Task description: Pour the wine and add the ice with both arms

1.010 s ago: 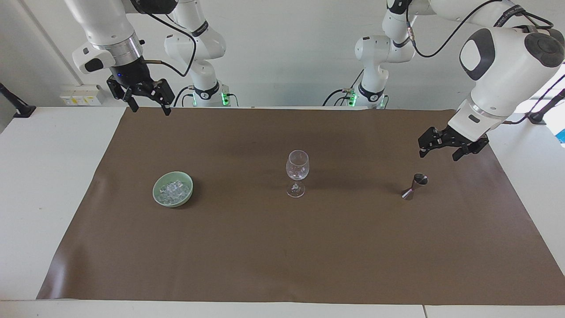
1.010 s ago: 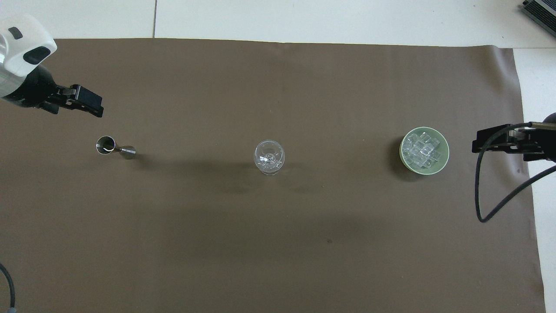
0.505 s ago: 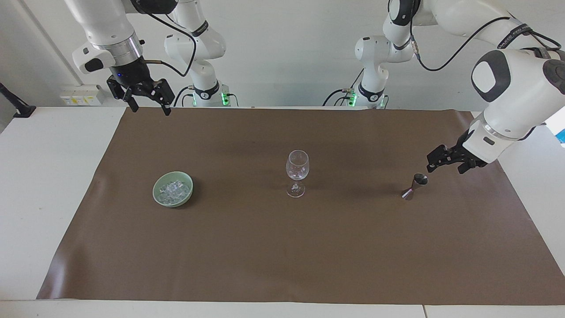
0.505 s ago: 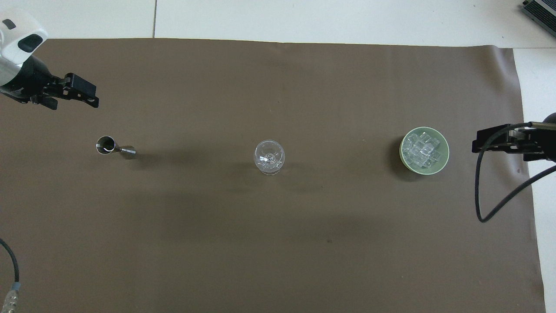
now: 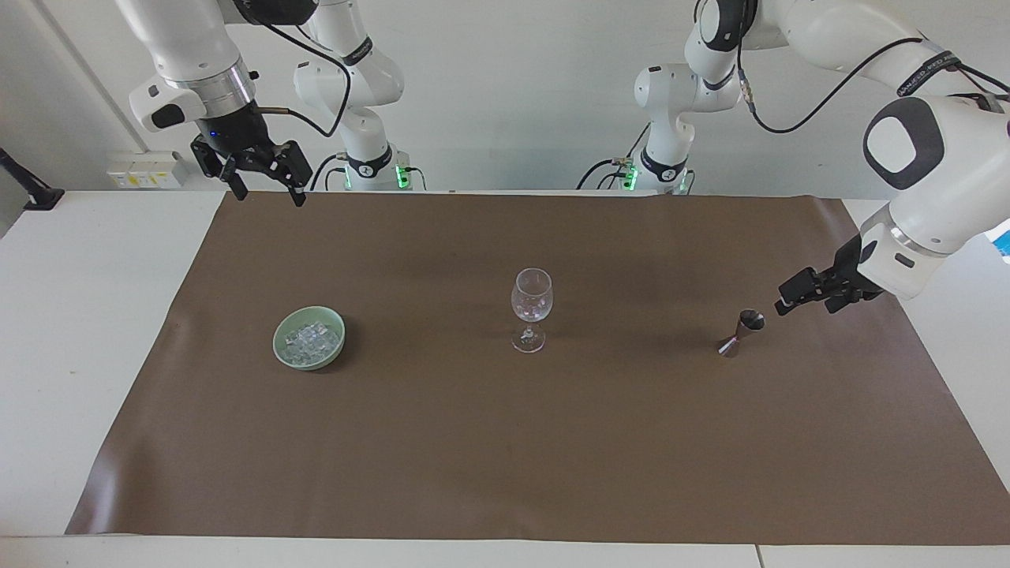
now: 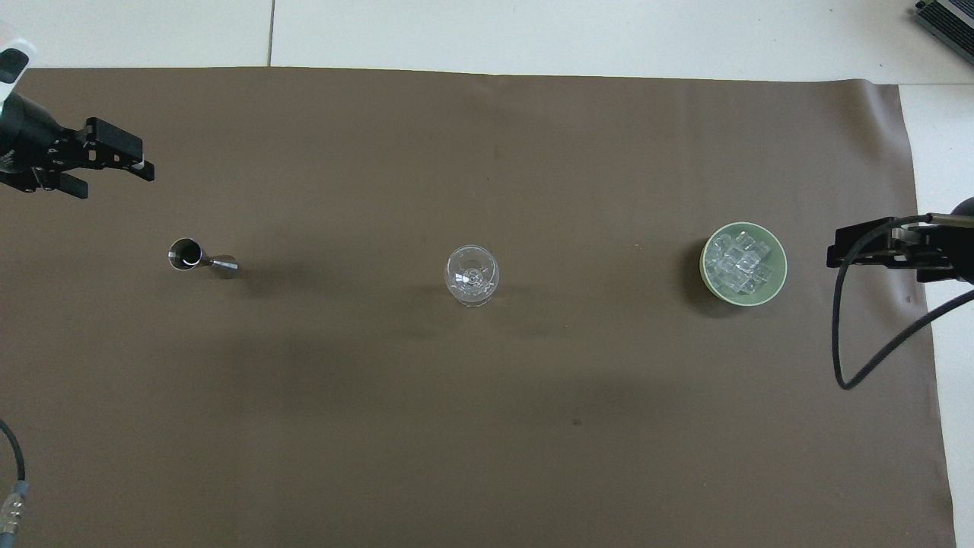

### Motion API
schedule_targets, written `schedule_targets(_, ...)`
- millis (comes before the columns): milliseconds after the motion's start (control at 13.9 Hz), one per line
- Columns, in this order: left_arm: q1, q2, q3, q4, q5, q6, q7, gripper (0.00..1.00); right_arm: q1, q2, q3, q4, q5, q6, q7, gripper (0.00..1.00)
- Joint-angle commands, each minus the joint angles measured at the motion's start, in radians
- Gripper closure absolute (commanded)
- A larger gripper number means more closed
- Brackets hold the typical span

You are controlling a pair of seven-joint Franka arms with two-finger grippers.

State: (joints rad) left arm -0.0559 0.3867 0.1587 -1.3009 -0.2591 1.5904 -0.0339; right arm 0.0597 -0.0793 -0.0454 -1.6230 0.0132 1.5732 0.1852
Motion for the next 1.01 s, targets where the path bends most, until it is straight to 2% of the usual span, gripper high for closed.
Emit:
schedule_targets(0,0.036,0.043,0.007,0.034,-0.08,-0.029,-0.03,0.0,-0.005,-0.022,0.004,-0.023,0.001,-0.002,-0.02,0.0)
schedule_targets(289,0.068,0.081,0.007,0.032,-0.133,-0.038,-0.125,0.0,-0.005,-0.022,0.004,-0.023,0.001,-0.002,-0.02,0.0)
schedule_targets(649,0.099,0.09,0.007,-0.029,-0.186,-0.043,-0.253,0.0,-0.005,-0.022,0.004,-0.023,0.001,-0.002,-0.018,0.0)
schedule_targets(938,0.151,0.103,0.007,-0.078,-0.247,-0.032,-0.28,0.0,-0.005,-0.022,0.004,-0.023,0.001,-0.002,-0.02,0.0)
